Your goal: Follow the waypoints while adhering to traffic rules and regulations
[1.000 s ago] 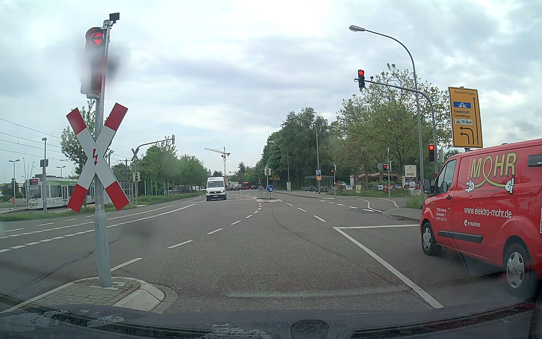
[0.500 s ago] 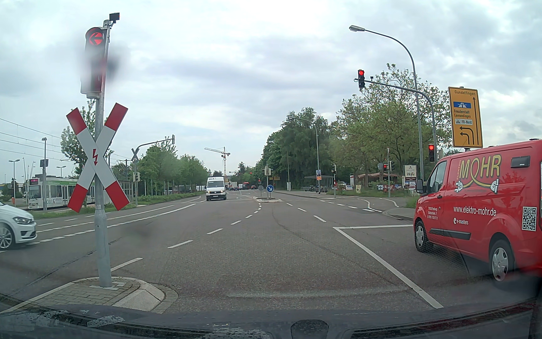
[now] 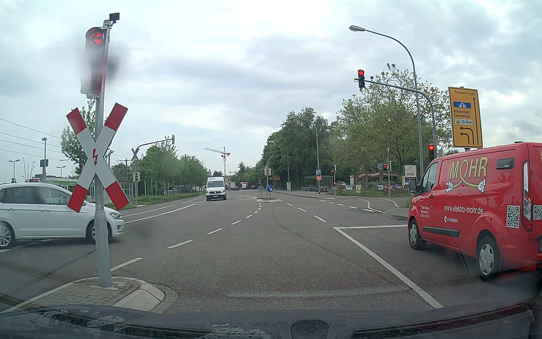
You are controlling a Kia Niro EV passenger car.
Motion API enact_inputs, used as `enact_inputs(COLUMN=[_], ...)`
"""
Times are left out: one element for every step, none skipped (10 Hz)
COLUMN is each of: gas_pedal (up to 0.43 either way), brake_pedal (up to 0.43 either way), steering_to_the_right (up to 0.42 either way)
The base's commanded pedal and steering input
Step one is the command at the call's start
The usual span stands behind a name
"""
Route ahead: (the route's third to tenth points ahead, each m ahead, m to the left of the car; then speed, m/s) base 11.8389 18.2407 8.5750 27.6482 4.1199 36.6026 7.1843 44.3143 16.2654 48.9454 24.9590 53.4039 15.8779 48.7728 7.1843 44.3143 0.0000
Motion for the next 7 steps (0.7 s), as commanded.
enact_inputs(gas_pedal=[0.000, 0.000, 0.000, 0.000, 0.000, 0.000, 0.000], brake_pedal=[0.201, 0.201, 0.201, 0.201, 0.201, 0.201, 0.201], steering_to_the_right=[0.010, 0.010, 0.010, 0.010, 0.010, 0.010, 0.010])
